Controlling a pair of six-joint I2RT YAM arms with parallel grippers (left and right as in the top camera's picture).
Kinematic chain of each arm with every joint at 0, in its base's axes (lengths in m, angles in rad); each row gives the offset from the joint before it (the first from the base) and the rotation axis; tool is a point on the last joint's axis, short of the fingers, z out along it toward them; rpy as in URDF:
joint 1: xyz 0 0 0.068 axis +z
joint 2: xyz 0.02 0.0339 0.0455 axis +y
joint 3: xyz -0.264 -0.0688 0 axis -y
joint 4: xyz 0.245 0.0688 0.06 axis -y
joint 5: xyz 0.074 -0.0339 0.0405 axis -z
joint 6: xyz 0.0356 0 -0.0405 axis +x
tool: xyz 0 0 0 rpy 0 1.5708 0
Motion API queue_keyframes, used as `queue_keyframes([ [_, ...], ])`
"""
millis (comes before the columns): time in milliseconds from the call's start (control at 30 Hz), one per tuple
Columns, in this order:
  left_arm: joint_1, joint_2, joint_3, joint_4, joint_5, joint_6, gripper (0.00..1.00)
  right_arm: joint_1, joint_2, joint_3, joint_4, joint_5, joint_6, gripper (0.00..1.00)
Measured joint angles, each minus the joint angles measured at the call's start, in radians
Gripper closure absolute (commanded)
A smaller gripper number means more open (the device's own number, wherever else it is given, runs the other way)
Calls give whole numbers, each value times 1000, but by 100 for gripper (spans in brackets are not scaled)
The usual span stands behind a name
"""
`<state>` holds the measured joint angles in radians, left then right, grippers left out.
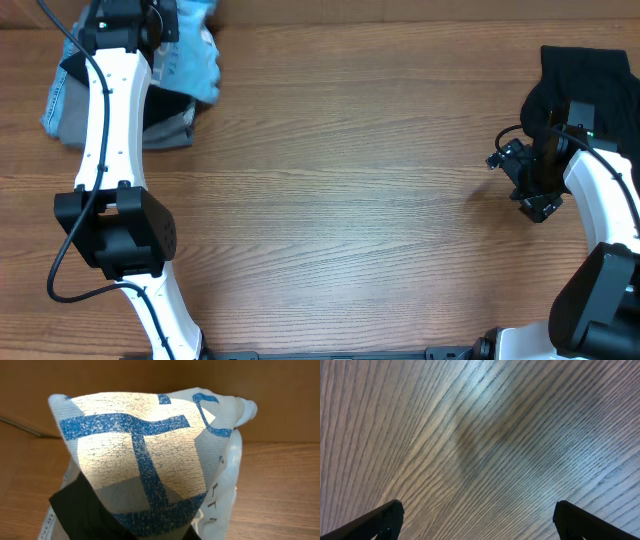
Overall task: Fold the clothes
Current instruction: 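Lower the shirt onto the clothes stack and release the left gripper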
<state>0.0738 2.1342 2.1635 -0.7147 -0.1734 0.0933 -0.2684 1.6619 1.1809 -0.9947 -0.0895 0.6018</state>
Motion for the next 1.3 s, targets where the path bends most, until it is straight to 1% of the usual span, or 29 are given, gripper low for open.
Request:
queue_keyframes([
  [300,21,2,25,-37,-4,-2,96,0,0,0,0,0,-1,0],
  [667,130,3,23,-33,-12,-12,95,0,0,0,-1,0,0,0],
  [733,153,8,23,-28,-15,-13,95,0,0,0,0,-1,0,0],
  [767,161,11,23,-26,-16,-13,93,0,0,0,-1,0,0,0],
  [967,203,64,23,21,-23,-18,70,0,0,0,-1,0,0,0],
  [1000,208,76,23,35,-25,-19,68,0,0,0,0,0,0,0],
  [1133,227,115,23,68,-42,-19,67,0,0,0,-1,0,0,0],
  [1200,235,126,23,73,-55,-20,54,0,0,0,0,0,0,0],
  [1233,239,130,23,71,-64,-24,41,0,0,0,0,0,0,0],
  [1300,247,136,23,61,-82,-40,6,0,0,0,0,0,0,0],
])
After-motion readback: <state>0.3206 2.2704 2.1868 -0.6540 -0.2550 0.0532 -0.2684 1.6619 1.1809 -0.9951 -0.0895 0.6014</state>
